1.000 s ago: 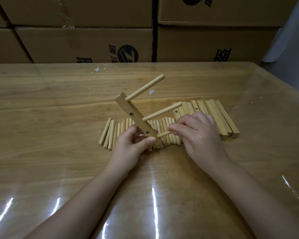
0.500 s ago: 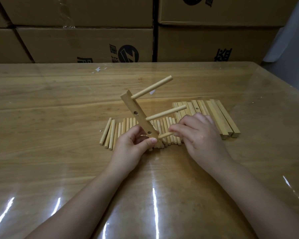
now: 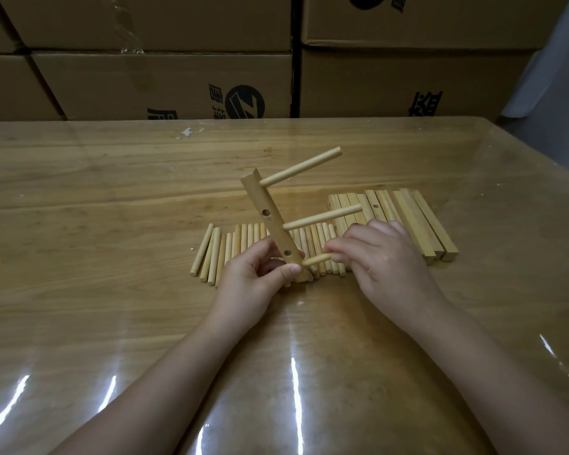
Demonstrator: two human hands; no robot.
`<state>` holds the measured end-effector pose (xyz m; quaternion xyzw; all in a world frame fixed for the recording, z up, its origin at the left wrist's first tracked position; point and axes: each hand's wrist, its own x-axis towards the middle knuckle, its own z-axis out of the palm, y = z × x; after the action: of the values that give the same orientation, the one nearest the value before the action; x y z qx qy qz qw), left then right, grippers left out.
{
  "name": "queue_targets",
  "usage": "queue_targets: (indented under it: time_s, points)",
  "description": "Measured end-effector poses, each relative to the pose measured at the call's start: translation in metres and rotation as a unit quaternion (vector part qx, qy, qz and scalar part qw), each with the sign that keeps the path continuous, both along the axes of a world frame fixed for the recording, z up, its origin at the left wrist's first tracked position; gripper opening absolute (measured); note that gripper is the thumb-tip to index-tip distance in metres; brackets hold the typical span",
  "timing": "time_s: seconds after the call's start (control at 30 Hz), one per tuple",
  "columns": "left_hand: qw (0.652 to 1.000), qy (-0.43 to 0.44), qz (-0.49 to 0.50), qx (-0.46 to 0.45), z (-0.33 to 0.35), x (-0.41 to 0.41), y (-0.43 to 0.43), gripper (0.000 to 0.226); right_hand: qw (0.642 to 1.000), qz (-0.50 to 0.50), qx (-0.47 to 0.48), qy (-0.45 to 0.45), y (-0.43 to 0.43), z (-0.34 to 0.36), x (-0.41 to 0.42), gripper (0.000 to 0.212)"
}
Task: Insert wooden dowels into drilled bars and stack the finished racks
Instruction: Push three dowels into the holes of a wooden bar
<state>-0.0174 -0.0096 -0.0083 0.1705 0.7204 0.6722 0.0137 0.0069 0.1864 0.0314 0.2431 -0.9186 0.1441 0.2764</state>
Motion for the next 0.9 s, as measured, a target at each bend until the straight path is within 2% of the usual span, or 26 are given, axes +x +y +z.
queue_targets:
  time_s: [0.17,0.3,0.4,0.57,0.8,0.9]
  points:
    - [0.998,0.035,0.018,-0.047,0.0009,0.0019,0.0000,0.031,1.000,0.002,-0.013,-0.026,0.0001,0.0002,0.0013,0.010]
    - [0.991,0.082,0.031,-0.102,0.0017,0.0050,0.0000,0.037,0.996,-0.016,-0.035,-0.087,0.0005,-0.0005,0.0015,0.012]
    - [0.992,0.076,0.031,-0.093,0.0037,0.0042,0.0011,0.039,0.992,-0.028,-0.056,-0.113,-0.0005,-0.0003,0.0009,0.014]
    - [0.996,0.052,0.026,-0.070,0.0064,0.0036,0.0024,0.036,0.996,-0.026,-0.055,-0.068,-0.0024,-0.0027,0.0030,0.015]
    - [0.999,0.021,0.016,-0.047,0.0047,0.0015,0.0027,0.026,0.979,-0.010,-0.186,-0.076,-0.0009,-0.0042,0.0028,0.034]
    - [1.000,-0.018,-0.003,0.003,0.0055,0.0019,0.0022,0.031,0.970,-0.007,-0.231,-0.073,0.0006,-0.0068,0.0022,0.029]
